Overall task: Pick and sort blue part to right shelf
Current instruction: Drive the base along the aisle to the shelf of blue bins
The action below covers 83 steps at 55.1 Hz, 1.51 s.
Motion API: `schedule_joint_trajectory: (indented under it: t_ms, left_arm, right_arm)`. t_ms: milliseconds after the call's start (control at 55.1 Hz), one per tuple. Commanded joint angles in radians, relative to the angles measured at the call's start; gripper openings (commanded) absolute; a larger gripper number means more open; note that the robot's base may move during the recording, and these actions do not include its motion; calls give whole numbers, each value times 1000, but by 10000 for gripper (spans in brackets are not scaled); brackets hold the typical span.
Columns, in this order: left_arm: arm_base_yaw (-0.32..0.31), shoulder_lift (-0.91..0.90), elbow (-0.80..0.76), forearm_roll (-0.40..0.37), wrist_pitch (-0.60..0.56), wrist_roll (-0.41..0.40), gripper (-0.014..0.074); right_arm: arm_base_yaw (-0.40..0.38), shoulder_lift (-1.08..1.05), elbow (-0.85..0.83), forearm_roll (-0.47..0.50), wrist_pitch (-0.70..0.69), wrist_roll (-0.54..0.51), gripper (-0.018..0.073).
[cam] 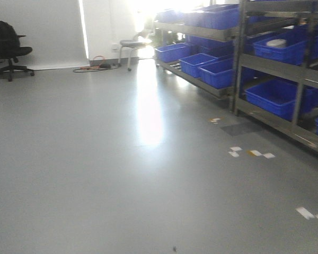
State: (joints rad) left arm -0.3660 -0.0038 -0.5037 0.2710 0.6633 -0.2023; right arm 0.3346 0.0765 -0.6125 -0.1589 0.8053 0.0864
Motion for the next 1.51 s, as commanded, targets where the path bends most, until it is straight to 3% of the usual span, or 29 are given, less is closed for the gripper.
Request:
schedule_joint_trajectory:
  t_ms: [0, 1487]
  left_arm:
    - [-2, -8, -27, 8, -90, -7, 321]
    - [-2, -8, -27, 8, -90, -7, 321]
  right_arm:
    - [-3, 22, -23, -19, -92, -9, 300]
    - [-3, 22, -23, -19, -92, -9, 300]
